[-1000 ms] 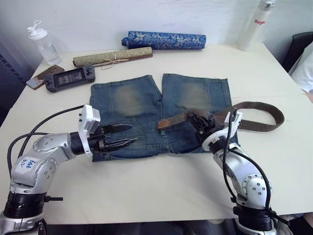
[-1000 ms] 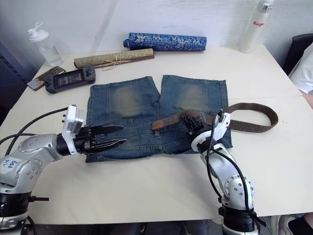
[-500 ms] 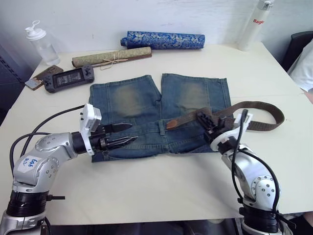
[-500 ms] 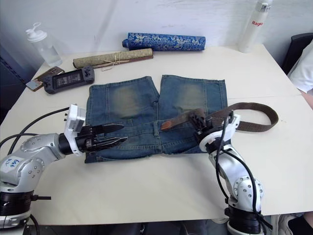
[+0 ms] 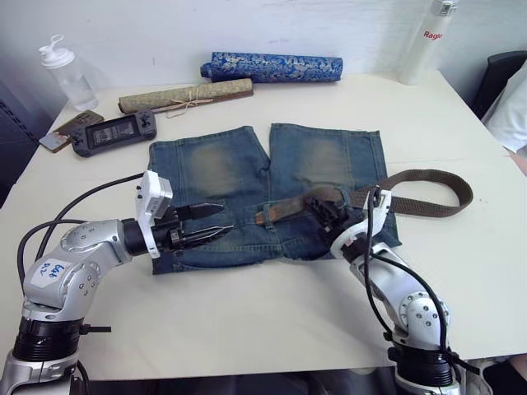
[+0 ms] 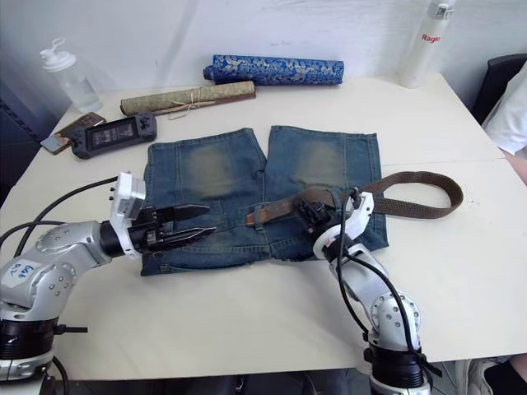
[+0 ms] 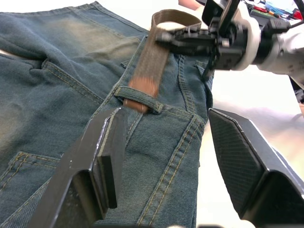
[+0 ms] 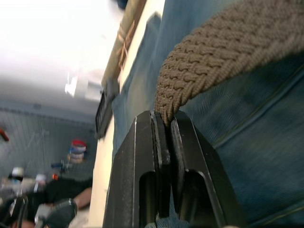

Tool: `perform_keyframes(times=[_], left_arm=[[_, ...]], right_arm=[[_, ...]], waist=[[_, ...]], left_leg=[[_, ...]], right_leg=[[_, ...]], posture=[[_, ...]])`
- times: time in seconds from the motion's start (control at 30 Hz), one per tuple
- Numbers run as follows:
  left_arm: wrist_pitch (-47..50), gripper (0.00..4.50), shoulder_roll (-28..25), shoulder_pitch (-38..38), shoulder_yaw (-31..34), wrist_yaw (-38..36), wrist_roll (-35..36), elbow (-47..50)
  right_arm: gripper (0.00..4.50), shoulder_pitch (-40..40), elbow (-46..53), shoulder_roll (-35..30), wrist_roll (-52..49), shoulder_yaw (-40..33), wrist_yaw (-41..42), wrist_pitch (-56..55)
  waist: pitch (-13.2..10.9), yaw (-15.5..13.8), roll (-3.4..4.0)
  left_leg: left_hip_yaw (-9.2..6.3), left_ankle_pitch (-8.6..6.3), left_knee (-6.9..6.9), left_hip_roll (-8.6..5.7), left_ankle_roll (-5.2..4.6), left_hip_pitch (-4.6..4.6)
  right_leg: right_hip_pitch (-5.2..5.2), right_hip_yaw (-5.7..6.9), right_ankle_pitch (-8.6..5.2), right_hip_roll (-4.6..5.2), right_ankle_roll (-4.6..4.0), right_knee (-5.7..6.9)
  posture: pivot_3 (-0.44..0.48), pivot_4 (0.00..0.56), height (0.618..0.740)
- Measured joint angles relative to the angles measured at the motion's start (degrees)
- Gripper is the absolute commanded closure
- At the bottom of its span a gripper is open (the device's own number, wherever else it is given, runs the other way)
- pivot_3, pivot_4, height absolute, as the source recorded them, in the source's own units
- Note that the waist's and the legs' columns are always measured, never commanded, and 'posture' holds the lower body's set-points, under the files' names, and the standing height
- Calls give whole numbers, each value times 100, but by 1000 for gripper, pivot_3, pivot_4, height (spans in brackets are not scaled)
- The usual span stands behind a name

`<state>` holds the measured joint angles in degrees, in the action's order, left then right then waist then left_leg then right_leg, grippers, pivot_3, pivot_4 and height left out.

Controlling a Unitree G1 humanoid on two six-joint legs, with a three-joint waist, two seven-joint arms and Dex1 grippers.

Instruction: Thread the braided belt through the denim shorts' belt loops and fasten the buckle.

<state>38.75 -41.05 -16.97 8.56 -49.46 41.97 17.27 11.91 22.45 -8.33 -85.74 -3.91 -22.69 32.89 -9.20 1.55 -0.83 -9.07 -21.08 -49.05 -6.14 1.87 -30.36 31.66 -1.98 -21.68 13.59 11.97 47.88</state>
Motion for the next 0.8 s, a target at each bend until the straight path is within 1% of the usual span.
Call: perform_keyframes(times=[0.2, 0.3, 0.4, 0.5, 0.63, 0.7, 0.8], left_arm=[[-3, 1507, 0, 0, -4, 2, -29, 1], [-79, 1507, 0, 0, -45, -10, -168, 0], [-377, 1507, -17, 10, -188, -70, -497, -3], [-1032, 1507, -31, 27, -466, -186, -1103, -99], [-1983, 1507, -28, 31, -737, -264, -1893, -521], [-2639, 1507, -20, 21, -852, -245, -2370, -740], [-4013, 1507, -9, 5, -1053, -195, -3146, -1109]], right_arm=[[4500, 47, -39, -328, 119, -172, 232, 193], [4500, 70, -45, -289, 98, -96, 197, 349], [4500, 156, -110, -109, 102, 49, 75, 477], [4500, 262, -343, 124, 81, 348, -170, 717], [4500, 452, -536, 224, -7, 394, -329, 964], [4500, 556, -663, 224, -73, 378, -338, 1073], [4500, 698, -880, 230, -294, 298, -358, 1188]], waist=[[0, -5, 0], [0, 8, 0], [0, 11, 0], [0, 5, 0], [5, 8, -8], [9, 19, -13], [11, 31, -18]], left_leg=[[0, 0, 0, 0, 0, 0], [2, 0, 0, 2, 0, 1], [4, -1, 1, 3, 1, 1], [6, -1, 0, 4, 1, 0], [6, -1, -2, 0, 2, 1], [7, -2, -2, -1, 2, 4], [11, -2, -2, 2, 2, 5]], right_leg=[[0, 0, 0, 0, 0, 0], [0, -1, 0, 0, 0, 0], [2, -1, 0, -1, -1, 0], [4, -2, -1, 0, -2, 3], [3, -2, -1, -2, -2, 5], [3, -2, -1, -6, -2, 6], [5, -2, -2, -7, -4, 10]], posture=[[0, 150, 637], [0, 150, 637], [0, 150, 637], [0, 150, 637], [0, 150, 637], [0, 150, 637], [0, 150, 637]])
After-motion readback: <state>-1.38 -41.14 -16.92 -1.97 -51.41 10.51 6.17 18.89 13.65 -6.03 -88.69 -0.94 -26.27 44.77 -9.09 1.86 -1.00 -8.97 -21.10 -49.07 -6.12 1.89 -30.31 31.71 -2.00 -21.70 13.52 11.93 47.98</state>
